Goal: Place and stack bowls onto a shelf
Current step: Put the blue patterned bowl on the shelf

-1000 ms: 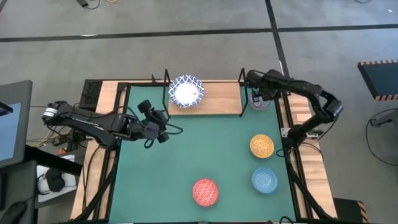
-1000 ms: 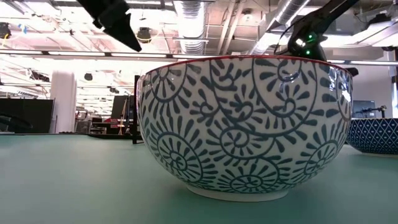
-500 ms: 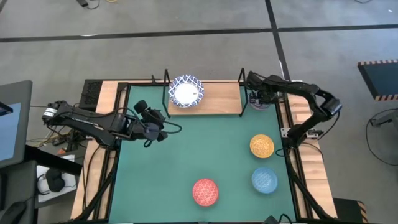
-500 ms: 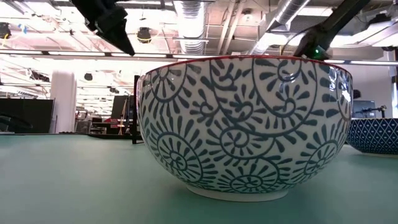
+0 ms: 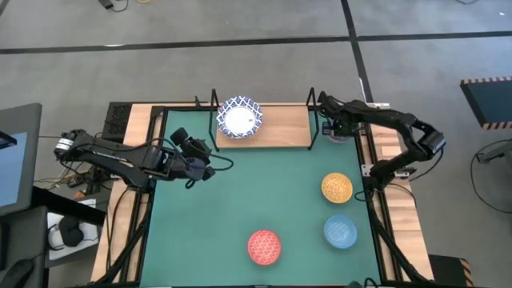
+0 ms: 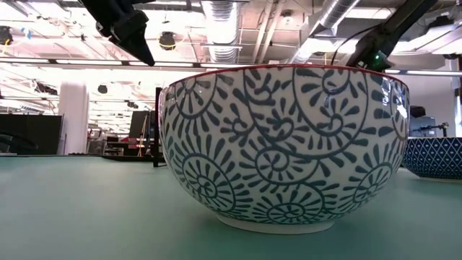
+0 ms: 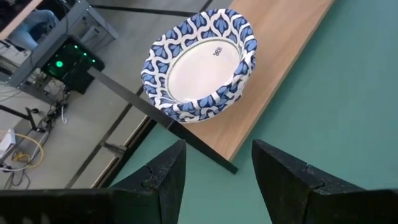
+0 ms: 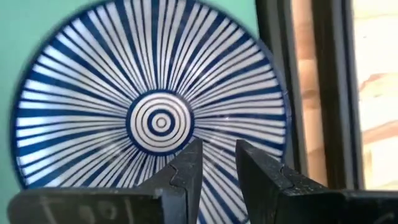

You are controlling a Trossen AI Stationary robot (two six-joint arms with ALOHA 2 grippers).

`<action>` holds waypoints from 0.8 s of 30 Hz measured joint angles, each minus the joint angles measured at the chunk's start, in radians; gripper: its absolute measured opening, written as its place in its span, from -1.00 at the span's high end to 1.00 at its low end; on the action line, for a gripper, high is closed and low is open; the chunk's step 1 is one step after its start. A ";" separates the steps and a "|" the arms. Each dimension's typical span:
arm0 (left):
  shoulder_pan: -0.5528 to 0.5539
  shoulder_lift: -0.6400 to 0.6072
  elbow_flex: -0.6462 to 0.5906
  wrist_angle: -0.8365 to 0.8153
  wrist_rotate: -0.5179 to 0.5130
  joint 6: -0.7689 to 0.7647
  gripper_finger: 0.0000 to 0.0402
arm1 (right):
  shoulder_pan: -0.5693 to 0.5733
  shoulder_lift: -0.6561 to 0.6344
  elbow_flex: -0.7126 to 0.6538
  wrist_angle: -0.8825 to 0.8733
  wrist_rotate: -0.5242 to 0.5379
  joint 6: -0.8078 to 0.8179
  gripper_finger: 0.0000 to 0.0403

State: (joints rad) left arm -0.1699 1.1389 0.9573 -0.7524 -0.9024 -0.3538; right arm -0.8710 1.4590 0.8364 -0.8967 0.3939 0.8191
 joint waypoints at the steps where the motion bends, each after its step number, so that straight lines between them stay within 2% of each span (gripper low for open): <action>1: 0.000 0.000 0.000 0.001 -0.001 0.000 0.16 | 0.003 -0.023 0.000 0.007 0.000 0.000 0.39; 5: 0.000 0.000 0.000 0.002 -0.003 0.000 0.16 | 0.005 -0.129 0.000 0.024 0.022 0.059 0.39; 11: 0.000 0.000 0.000 0.002 -0.008 0.001 0.16 | 0.046 -0.310 -0.037 0.019 0.112 0.292 0.39; 17: 0.000 0.000 0.000 -0.001 0.000 0.001 0.16 | 0.069 -0.387 -0.156 0.045 0.025 0.422 0.39; 24: 0.000 0.000 0.000 0.002 -0.003 0.030 0.16 | 0.057 -0.389 -0.218 0.113 -0.018 0.472 0.39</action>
State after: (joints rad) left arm -0.1699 1.1389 0.9573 -0.7508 -0.9055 -0.3240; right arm -0.8140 1.0700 0.6187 -0.7842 0.3754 1.2913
